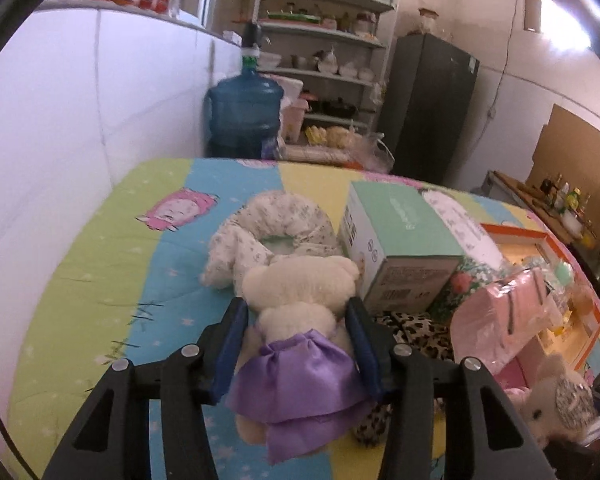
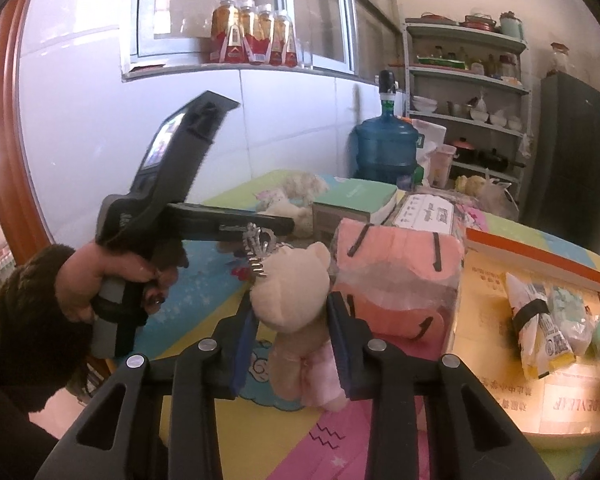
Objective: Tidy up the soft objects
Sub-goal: 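Carry both teddy bears over the GOLDENLEAF box with both grippers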
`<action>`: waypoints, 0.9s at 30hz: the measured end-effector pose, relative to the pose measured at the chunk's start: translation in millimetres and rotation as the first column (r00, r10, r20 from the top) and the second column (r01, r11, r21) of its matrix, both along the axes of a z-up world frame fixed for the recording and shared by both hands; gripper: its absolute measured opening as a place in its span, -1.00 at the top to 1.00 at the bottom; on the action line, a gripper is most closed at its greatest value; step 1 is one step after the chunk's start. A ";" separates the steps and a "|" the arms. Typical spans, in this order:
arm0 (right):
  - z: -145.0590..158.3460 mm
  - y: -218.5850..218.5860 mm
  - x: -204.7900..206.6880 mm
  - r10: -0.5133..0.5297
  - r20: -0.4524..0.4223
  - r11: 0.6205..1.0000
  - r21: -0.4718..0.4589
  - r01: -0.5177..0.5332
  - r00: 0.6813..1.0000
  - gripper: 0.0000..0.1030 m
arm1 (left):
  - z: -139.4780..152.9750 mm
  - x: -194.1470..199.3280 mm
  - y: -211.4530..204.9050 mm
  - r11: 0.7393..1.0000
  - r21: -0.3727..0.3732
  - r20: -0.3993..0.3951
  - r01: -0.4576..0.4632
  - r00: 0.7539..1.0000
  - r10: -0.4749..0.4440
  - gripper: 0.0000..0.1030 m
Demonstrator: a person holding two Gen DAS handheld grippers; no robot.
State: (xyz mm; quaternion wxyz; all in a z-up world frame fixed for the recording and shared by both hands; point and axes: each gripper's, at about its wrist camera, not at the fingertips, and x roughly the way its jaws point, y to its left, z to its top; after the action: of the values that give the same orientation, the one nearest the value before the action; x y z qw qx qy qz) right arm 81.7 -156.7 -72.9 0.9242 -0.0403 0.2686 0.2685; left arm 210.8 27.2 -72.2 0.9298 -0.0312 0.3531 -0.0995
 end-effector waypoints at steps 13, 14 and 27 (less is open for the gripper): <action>31.2 1.8 -7.2 -0.020 0.096 0.999 0.028 0.017 0.995 0.33 | 49.9 -50.3 -0.5 1.000 0.006 0.144 -0.011 0.990 0.010 0.01; 34.1 0.2 -8.3 -0.025 0.106 0.999 0.027 0.022 0.994 0.33 | 54.1 -53.7 -3.9 1.000 0.011 0.152 -0.007 0.988 0.005 0.01; 61.7 -49.4 -16.9 -0.167 0.194 0.986 0.035 0.163 0.967 0.33 | 85.5 -70.7 -64.5 0.994 -0.006 0.229 0.112 0.967 -0.107 0.01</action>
State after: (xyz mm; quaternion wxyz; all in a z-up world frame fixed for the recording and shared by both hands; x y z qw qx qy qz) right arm 64.8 -206.1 -11.2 0.9657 -0.0353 0.1757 0.1879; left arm 140.1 -37.3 13.4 0.9570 -0.0088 0.2439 -0.1569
